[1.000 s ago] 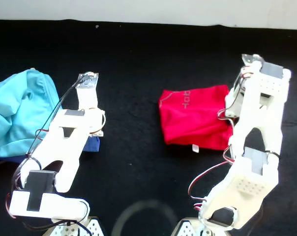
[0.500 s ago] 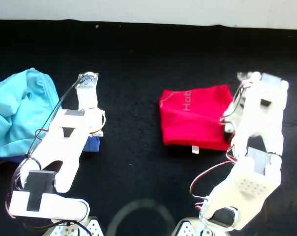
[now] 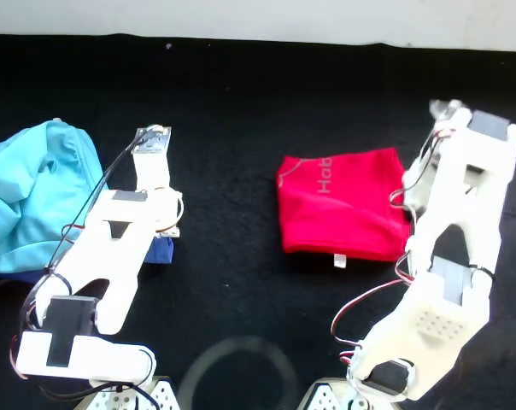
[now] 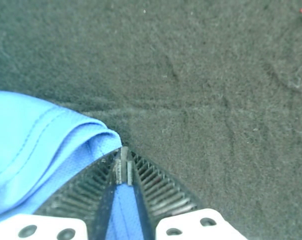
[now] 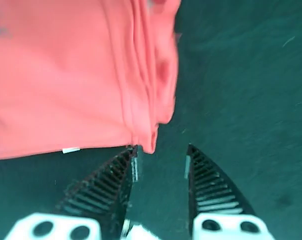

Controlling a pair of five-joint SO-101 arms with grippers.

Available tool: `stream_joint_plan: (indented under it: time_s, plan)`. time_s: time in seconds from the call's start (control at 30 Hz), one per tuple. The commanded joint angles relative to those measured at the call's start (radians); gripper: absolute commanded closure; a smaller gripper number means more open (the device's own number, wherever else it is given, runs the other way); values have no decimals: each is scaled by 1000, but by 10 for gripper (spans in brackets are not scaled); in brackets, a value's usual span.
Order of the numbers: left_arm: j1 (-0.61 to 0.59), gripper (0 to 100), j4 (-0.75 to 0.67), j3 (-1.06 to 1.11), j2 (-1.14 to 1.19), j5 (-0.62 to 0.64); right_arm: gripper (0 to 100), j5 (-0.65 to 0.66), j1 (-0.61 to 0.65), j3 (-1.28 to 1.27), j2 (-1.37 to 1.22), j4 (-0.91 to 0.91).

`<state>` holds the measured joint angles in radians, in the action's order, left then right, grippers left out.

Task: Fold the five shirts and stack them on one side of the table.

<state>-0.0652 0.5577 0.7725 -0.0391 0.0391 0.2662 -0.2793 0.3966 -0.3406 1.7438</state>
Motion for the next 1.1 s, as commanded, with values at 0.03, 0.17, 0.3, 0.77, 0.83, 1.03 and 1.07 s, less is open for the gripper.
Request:
stream_joint_plan:
  time_s: [0.03, 0.17, 0.3, 0.77, 0.83, 1.03, 1.07]
  plan:
    - [-7, 988, -17, -2, -21, -3, 854, -91, 42, 162, 8, -42]
    - [-7, 988, -31, 1, -21, -3, 998, -123, 127, 182, -156, -182]
    - [-7, 988, -34, 2, -21, -3, 991, -120, 188, 292, -325, -271]
    - [-21, 987, -14, -12, -45, -3, 992, -118, 76, 981, -657, -145]
    - [-50, 986, 57, -51, -87, -3, 992, -118, 91, 1107, -641, -68]
    - [-177, 879, 394, -263, -197, -3, 835, -118, 85, 1234, -564, 22]
    - [-214, 852, 433, -292, -197, -5, 827, -118, 76, 1222, -539, 22]
